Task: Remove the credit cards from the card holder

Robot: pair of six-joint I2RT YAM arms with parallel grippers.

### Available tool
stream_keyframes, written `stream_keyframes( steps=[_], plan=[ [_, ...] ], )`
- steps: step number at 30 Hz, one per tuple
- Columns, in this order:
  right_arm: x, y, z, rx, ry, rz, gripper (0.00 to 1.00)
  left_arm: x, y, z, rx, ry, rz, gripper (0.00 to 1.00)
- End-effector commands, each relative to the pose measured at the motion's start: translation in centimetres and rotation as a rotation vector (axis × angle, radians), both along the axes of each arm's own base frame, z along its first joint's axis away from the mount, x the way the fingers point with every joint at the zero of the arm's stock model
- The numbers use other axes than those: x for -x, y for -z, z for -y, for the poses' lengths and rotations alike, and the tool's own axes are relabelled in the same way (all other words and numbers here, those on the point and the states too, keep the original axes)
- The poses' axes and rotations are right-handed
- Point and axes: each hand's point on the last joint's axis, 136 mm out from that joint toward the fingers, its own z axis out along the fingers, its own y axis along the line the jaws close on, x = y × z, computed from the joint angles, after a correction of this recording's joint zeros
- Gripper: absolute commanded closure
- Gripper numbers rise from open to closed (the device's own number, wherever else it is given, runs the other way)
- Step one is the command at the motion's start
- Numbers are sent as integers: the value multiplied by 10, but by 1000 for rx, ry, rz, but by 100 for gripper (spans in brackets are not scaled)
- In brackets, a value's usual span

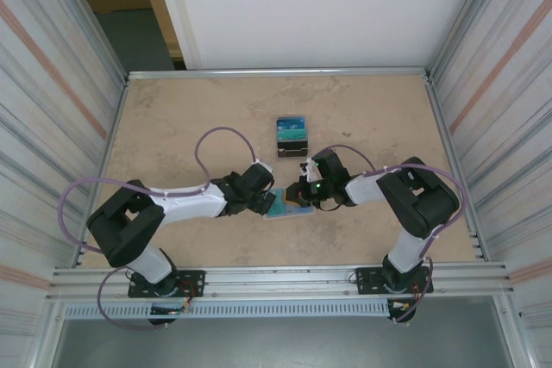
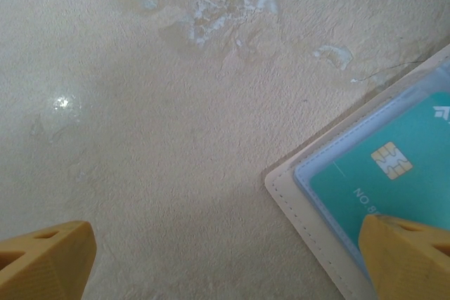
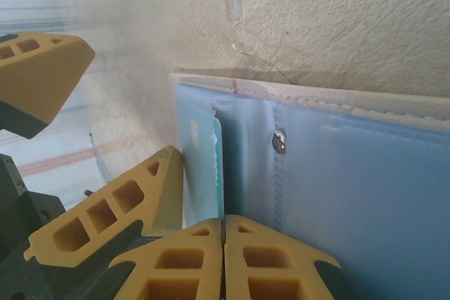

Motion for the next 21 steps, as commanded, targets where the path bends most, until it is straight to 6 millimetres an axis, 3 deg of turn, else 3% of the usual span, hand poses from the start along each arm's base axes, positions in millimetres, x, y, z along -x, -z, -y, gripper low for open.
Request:
stream_keyframes(
  steps=[1, 21],
  plan=[
    [-1, -8, 4, -22, 17, 2, 93, 11, 16, -13, -81, -2, -60, 3],
    [-3, -13, 12, -60, 42, 5, 93, 9, 21, -15, -121, -2, -69, 4]
  ],
)
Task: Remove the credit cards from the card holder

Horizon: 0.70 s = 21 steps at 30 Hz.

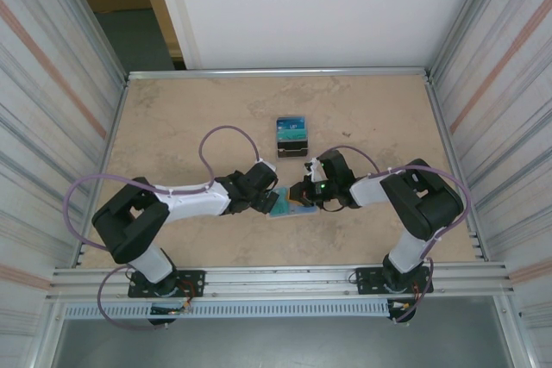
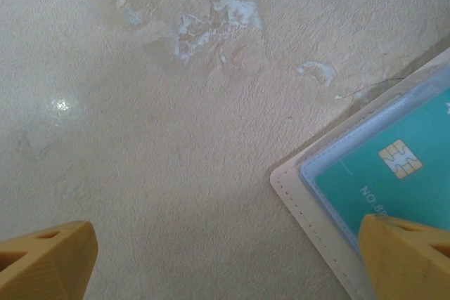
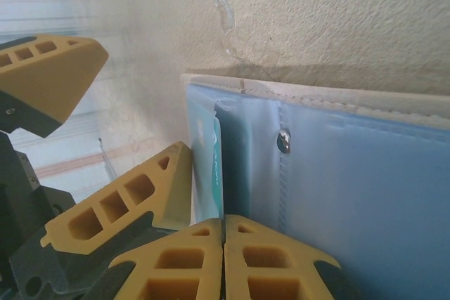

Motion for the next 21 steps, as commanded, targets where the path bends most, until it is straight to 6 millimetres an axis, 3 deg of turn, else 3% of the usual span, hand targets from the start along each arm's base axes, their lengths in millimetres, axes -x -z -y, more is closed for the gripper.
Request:
stream_keyframes(
  steps=[1, 21],
  plan=[
    [0, -10, 2, -38, 11, -2, 93, 13, 20, -22, -120, -7, -66, 4],
    [-2, -9, 7, -71, 38, -12, 88, 12, 20, -19, -114, -4, -73, 5]
  ],
)
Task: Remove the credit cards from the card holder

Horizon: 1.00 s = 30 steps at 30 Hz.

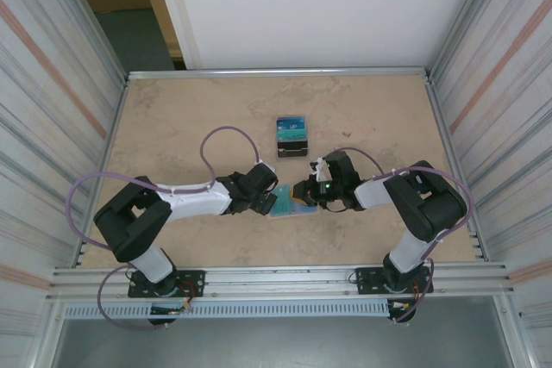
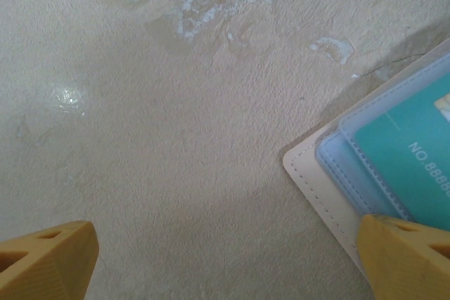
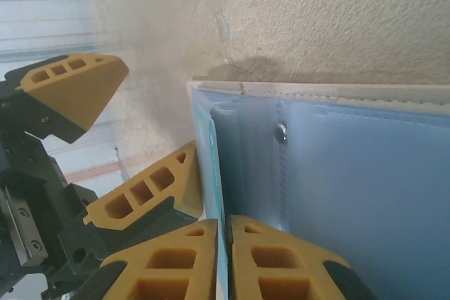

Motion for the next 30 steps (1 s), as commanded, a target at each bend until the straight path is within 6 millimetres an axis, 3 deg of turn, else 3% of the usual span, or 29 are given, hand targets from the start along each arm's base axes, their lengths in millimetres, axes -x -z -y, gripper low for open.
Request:
stream_keyframes(
  steps=[1, 13, 30],
  plan=[
    [1, -4, -2, -32, -4, -8, 88, 9, 13, -13, -80, -1, -52, 5],
    [0, -1, -1, -46, 2, -16, 98, 9, 14, -13, -83, -4, -57, 5],
    [-1, -2, 16, 65, -1, 5, 98, 3, -2, -11, -66, 2, -14, 5]
  ],
)
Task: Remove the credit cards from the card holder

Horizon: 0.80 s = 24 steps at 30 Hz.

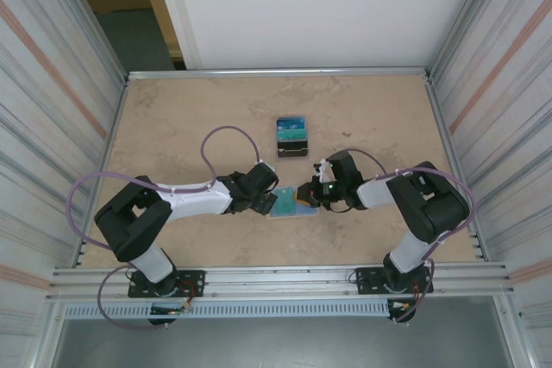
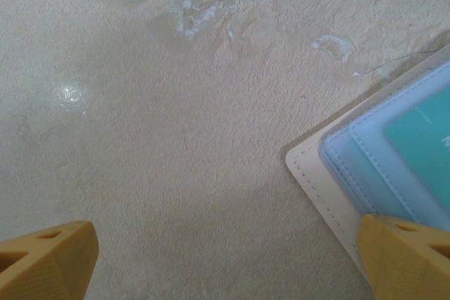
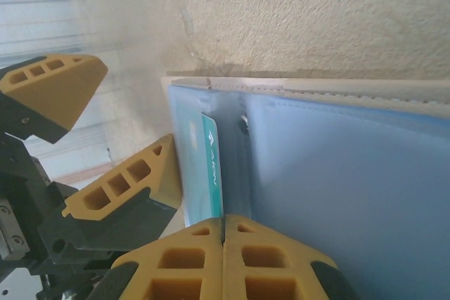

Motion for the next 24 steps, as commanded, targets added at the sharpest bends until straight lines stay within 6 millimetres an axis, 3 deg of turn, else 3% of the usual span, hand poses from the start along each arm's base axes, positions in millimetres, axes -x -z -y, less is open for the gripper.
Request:
stream_keyframes(
  steps=[1, 6, 16, 24],
  plan=[
    [-5, -9, 5, 34, -7, 39, 98, 3, -2, -10, -55, 2, -4, 5],
    [-4, -12, 8, 57, -7, 45, 98, 0, -11, -9, -42, 2, 15, 5],
    [-5, -13, 9, 66, -4, 46, 98, -15, -52, 13, 77, 18, 113, 2],
    [-5, -15, 8, 65, -5, 44, 98, -17, -41, 33, -10, 117, 135, 1]
  ],
)
